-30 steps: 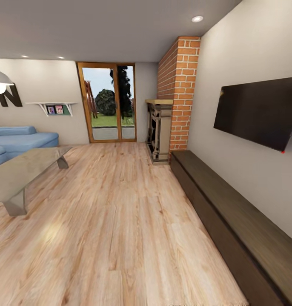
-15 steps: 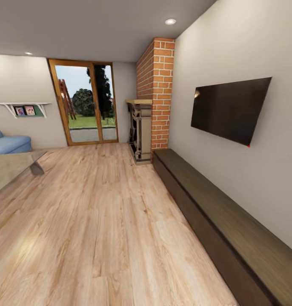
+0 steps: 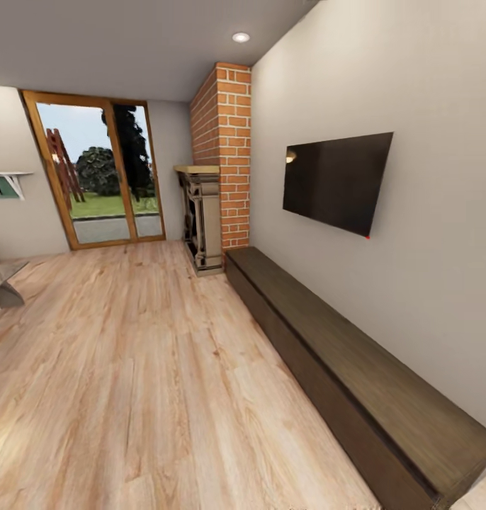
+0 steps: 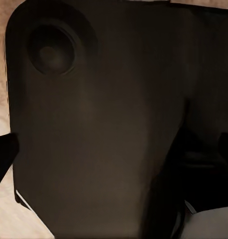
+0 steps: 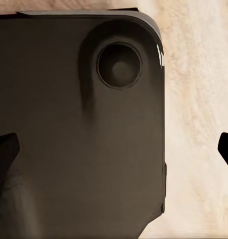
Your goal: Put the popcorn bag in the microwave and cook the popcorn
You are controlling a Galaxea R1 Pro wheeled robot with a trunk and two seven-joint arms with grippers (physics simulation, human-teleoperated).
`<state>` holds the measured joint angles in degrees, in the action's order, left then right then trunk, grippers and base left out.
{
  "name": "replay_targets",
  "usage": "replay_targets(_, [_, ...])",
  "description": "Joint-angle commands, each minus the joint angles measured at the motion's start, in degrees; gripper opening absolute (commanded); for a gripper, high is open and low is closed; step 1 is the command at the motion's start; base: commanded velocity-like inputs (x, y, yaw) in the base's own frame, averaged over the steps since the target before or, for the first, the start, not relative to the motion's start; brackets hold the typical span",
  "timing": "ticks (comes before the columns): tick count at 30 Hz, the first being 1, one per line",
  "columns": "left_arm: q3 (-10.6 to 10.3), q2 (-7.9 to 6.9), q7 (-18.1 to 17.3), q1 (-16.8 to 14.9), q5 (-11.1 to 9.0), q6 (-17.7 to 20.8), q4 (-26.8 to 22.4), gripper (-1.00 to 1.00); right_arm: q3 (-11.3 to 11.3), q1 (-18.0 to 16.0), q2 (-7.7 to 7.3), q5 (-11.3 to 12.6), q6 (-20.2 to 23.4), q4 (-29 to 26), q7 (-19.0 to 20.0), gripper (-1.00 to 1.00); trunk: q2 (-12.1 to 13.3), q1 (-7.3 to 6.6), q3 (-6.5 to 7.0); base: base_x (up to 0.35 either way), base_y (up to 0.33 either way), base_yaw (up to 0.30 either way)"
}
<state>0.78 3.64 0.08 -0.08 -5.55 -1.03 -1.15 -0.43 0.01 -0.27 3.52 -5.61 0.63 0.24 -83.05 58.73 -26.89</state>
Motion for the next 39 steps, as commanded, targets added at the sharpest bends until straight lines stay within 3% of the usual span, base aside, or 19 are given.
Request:
replay_targets(1, [0.0,-0.06,0.1,0.0,-1.2,-0.1,0.0,1.00,0.0,0.0,0.00,0.4,-0.3,0.1,0.0,1.00,0.0,0.00,-0.04,0.000,0.000,-0.296])
replay_targets(2, [0.0,-0.09,0.2,0.0,-2.1,-0.1,0.0,1.00,0.0,0.0,0.00,0.4,-0.3,0.1,0.0,1.00,0.0,0.00,-0.04,0.000,0.000,-0.296])
replay_targets(3, [0.0,-0.19,0.3,0.0,-4.8,-0.1,0.0,1.00,0.0,0.0,0.00,0.4,-0.3,0.1,0.0,1.00,0.0,0.00,-0.04,0.000,0.000,-0.296])
replay_targets(7, [-0.1,-0.22,0.4,0.0,-6.7,-0.1,0.0,1.00,0.0,0.0,0.07,0.4,-0.3,0.1,0.0,1.00,0.0,0.00,-0.04,0.000,0.000,-0.296])
replay_targets(39, [-0.3,-0.13,0.4,0.0,-7.0,-0.1,0.0,1.00,0.1,-0.1,0.00,0.3,-0.5,0.9,0.2,1.00,0.0,0.00,-0.04,0.000,0.000,-0.296])
